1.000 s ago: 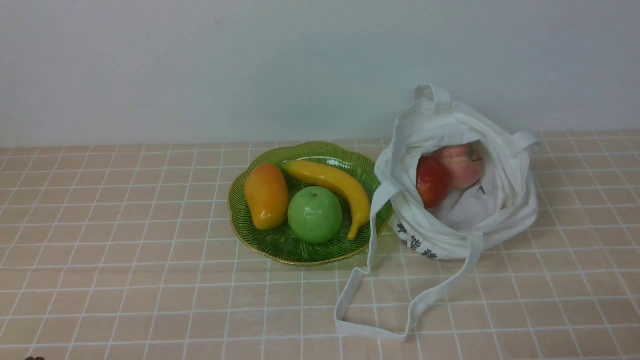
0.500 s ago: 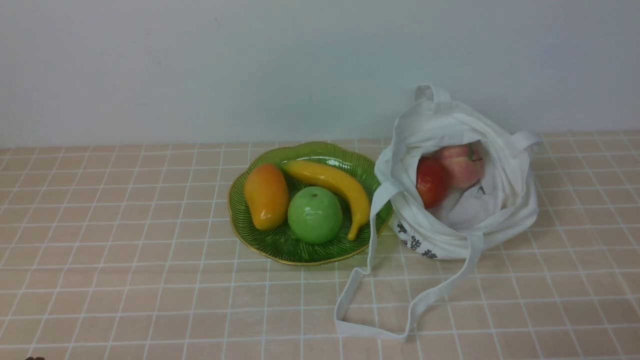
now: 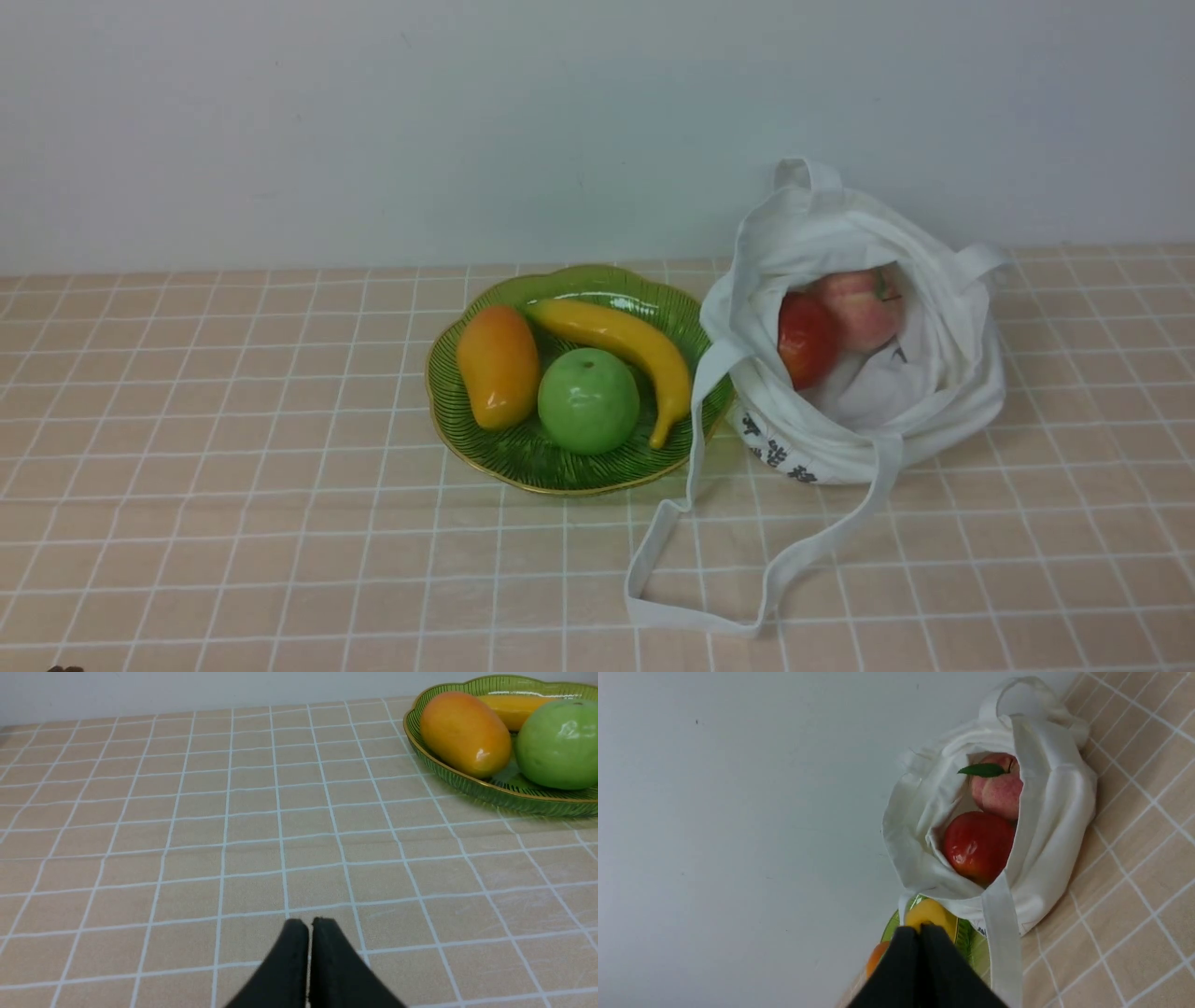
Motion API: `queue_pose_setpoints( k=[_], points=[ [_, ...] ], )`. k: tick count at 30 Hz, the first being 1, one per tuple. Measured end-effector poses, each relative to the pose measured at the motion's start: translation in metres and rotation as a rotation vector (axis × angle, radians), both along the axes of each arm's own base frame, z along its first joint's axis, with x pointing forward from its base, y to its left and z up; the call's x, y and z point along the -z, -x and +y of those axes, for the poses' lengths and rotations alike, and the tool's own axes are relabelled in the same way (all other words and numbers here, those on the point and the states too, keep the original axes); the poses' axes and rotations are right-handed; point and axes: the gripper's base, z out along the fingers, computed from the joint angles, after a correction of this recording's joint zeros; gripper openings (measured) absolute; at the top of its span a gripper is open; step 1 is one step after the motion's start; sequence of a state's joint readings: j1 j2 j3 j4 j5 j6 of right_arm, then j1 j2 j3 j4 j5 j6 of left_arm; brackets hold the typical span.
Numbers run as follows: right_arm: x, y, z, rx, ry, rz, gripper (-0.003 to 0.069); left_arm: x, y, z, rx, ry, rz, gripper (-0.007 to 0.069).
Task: Take the fruit out of the bag on the brown coffee tablecloth and place them on the plate.
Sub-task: 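Reach into the cloth bag and grasp a fruit inside it with the right gripper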
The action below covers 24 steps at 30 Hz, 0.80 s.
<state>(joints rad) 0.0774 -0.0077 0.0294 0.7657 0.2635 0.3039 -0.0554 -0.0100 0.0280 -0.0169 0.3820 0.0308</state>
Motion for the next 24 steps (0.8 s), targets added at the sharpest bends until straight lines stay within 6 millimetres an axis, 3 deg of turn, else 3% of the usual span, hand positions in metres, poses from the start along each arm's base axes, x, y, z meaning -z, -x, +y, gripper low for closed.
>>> queue_pose_setpoints(
  k=[4,9,11,13,15,20,24],
  points=[
    [-0.013,0.002,0.002,-0.024,0.078,-0.037,-0.0014,0.0,0.0,0.0,0.0,0.0,0.0,-0.0008],
    [-0.088,0.02,0.001,-0.014,0.37,-0.286,-0.0014,0.0,0.0,0.0,0.0,0.0,0.0,-0.0008],
    [-0.108,0.019,0.004,-0.04,0.464,-0.282,-0.0014,0.0,0.0,0.0,0.0,0.0,0.0,-0.0008],
    [-0.116,0.009,0.009,-0.129,0.585,-0.173,-0.0014,0.0,0.0,0.0,0.0,0.0,0.0,-0.0008],
    [-0.116,-0.001,0.012,-0.2,0.651,-0.064,-0.0014,0.0,0.0,0.0,0.0,0.0,0.0,-0.0008],
    [-0.076,-0.05,0.015,-0.437,0.793,0.417,-0.0014,0.0,0.0,0.0,0.0,0.0,0.0,-0.0008],
    [-0.054,-0.081,0.017,-0.531,0.779,0.606,-0.0014,0.0,0.0,0.0,0.0,0.0,0.0,-0.0008]
  ],
)
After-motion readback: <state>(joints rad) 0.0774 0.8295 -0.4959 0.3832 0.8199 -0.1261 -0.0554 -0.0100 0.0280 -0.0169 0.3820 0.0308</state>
